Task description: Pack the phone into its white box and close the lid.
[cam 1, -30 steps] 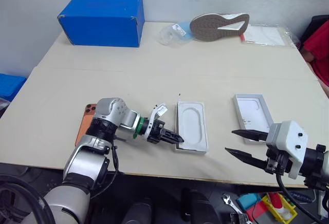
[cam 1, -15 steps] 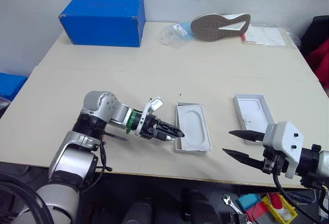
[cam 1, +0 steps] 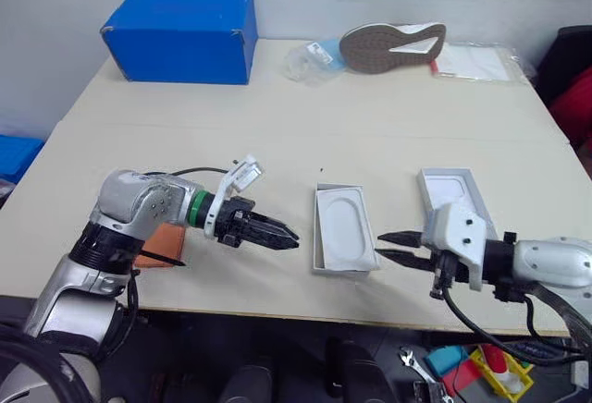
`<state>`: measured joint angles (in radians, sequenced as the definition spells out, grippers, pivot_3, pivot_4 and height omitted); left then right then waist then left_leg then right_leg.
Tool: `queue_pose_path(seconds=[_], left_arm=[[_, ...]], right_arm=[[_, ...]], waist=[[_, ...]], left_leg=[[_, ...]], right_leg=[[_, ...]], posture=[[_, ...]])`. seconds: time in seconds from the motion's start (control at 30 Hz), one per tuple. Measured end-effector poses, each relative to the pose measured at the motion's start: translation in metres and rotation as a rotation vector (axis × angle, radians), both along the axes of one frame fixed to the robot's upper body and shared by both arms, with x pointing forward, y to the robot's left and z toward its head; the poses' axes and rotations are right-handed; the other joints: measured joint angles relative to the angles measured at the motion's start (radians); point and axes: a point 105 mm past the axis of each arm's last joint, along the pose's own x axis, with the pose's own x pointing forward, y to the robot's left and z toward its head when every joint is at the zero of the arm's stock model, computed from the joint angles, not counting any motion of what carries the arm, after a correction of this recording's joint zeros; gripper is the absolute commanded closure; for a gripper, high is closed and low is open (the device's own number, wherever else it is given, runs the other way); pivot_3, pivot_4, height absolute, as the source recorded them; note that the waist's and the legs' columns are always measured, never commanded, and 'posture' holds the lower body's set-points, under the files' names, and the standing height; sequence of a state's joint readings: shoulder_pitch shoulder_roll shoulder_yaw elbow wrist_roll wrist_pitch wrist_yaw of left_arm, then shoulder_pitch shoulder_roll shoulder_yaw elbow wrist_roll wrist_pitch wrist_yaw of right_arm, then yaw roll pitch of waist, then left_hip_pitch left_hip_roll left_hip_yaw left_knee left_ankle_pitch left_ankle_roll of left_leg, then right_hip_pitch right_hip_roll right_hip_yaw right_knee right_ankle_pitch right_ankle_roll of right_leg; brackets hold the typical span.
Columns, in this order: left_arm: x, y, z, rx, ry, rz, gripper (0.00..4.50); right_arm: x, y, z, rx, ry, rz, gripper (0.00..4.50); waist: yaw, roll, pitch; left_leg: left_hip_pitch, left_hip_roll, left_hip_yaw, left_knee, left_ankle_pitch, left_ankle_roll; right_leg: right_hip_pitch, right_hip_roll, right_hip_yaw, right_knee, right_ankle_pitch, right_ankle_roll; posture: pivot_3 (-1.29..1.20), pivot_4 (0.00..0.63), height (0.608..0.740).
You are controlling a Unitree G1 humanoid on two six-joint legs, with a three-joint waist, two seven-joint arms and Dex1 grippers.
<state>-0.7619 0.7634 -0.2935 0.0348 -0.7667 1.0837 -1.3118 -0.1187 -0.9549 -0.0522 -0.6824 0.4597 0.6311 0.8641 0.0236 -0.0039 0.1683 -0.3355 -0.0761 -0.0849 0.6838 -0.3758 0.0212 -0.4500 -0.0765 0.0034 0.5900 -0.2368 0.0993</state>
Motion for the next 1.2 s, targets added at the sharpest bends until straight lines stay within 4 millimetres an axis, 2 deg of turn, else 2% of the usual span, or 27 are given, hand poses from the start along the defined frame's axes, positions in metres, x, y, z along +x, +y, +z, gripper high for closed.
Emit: queue_pose_path(seconds=[0.1,0.3,0.47,0.53,0.7,0.9,1.03,1.2], left_arm=[[-0.002,0.015,-0.004,0.008,-0.121,-0.024,4.49],[-0.001,0.027,-0.002,0.002,-0.345,-0.079,4.49],[0.007,0.036,0.0,0.018,-0.437,-0.079,4.49],[0.01,0.038,0.0,0.023,-0.447,-0.07,4.49],[0.017,0.022,0.001,-0.005,-0.475,-0.052,4.49],[0.018,0.014,0.001,-0.024,-0.451,-0.043,4.49],[0.018,0.013,0.001,-0.026,-0.449,-0.045,4.49],[0.018,0.01,0.0,-0.033,-0.448,-0.05,4.49]], right_arm=[[0.011,0.005,-0.009,-0.022,0.022,0.004,4.5],[0.025,0.018,-0.03,-0.069,0.08,0.037,4.5],[0.033,0.03,-0.053,-0.128,0.11,0.079,4.5],[0.035,0.034,-0.055,-0.128,0.102,0.092,4.5],[0.042,0.049,-0.059,-0.118,0.094,0.119,4.5],[0.047,0.065,-0.059,-0.079,0.097,0.13,4.5],[0.048,0.065,-0.059,-0.081,0.101,0.126,4.5],[0.046,0.064,-0.041,-0.038,0.081,0.121,4.5]], waist=[[0.003,0.0,0.0],[0.001,0.0,0.0],[-0.001,0.0,0.0],[-0.001,0.0,0.0],[0.0,0.0,0.0],[-0.01,0.0,0.0],[-0.011,0.0,0.0],[-0.009,0.0,0.0]], left_leg=[[-0.001,0.0,0.0,0.0,0.0,0.001],[-0.002,0.0,0.0,0.0,0.0,0.002],[-0.002,0.0,0.0,0.0,0.0,0.002],[-0.002,0.0,0.0,0.0,0.0,0.002],[-0.002,0.0,0.0,0.0,0.0,0.002],[-0.002,0.0,0.0,0.0,0.0,0.002],[-0.002,0.0,0.0,0.0,0.0,0.002],[-0.003,0.0,0.0,0.0,0.0,0.002]], right_leg=[[0.0,-0.001,0.0,-0.001,0.0,0.0],[0.0,-0.001,-0.001,0.0,0.0,0.0],[0.0,0.0,-0.001,0.001,0.0,0.0],[0.0,0.0,-0.001,0.002,0.0,0.0],[0.0,0.0,-0.001,0.002,0.0,0.0],[-0.001,0.001,-0.001,0.003,0.0,0.0],[-0.002,0.001,-0.001,0.003,0.0,0.0],[-0.002,0.001,-0.001,0.003,0.0,0.0]], posture=[[0.0,0.15,0.74],[0.0,0.15,0.74],[0.0,0.15,0.74],[0.0,0.15,0.74],[0.0,0.15,0.74],[0.0,0.15,0.74],[0.0,0.15,0.74],[0.0,0.15,0.74]])
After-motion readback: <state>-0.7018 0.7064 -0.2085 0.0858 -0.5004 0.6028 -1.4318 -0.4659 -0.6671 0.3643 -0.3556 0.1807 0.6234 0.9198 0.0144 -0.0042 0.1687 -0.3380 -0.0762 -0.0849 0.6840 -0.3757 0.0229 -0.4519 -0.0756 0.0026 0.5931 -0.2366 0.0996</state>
